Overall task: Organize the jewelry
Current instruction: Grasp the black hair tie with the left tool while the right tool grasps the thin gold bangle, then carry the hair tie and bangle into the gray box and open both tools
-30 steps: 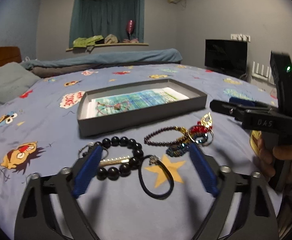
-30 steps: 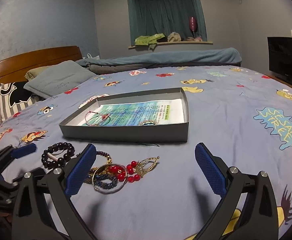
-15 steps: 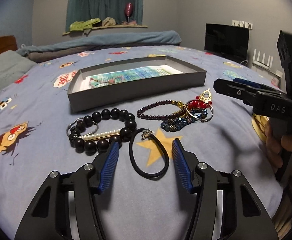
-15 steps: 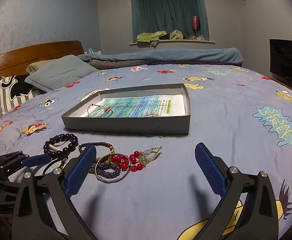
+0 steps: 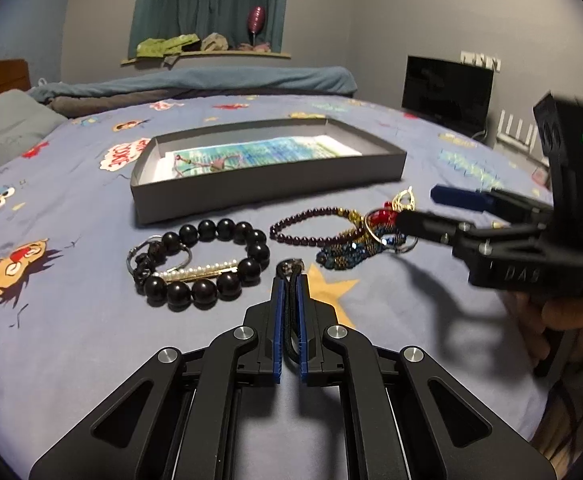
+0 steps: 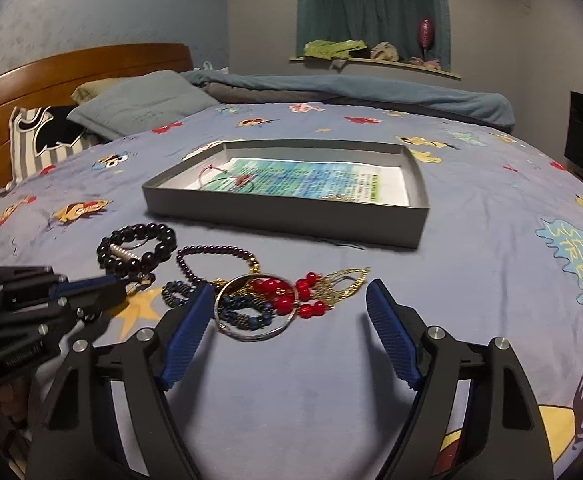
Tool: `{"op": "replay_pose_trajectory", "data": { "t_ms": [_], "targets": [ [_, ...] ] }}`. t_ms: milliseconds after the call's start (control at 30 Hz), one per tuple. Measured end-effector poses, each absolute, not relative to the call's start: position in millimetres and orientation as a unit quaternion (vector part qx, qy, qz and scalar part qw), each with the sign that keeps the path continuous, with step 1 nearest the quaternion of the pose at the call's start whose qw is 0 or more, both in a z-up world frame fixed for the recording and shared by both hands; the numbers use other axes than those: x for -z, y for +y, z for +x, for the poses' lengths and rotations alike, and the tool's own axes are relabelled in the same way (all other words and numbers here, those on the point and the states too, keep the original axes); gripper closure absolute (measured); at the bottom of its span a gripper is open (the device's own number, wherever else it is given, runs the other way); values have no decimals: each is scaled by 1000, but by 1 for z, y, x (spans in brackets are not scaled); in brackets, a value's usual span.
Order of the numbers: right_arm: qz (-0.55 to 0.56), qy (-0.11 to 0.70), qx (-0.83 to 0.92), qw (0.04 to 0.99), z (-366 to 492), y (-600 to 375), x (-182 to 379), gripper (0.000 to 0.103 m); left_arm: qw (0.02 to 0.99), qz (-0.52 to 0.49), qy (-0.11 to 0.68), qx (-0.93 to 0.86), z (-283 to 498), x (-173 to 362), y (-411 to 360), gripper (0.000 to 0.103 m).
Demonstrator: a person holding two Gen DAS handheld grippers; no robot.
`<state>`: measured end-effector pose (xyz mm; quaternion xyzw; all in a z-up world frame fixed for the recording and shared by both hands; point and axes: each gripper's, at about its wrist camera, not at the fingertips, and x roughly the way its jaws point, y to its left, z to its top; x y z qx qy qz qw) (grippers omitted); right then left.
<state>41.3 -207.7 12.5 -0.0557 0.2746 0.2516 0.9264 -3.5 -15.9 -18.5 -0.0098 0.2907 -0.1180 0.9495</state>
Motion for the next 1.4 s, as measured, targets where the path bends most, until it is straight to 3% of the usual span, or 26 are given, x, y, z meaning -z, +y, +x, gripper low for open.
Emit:
{"op": "replay_pose_trajectory", "data": {
  "t_ms": [200, 533, 1400],
  "targets": [
    [-89, 288, -267, 916, 41, -192, -5, 27, 952, -29, 276, 127, -5, 13, -11, 96],
    [-99, 309, -259, 910, 47, -186, 2, 52, 955, -30, 264, 134, -8, 8, -13, 96],
    [-28, 257, -261, 930, 61, -216, -41, 52, 963, -80, 231, 115, 31, -48, 40, 96]
  ]
}}
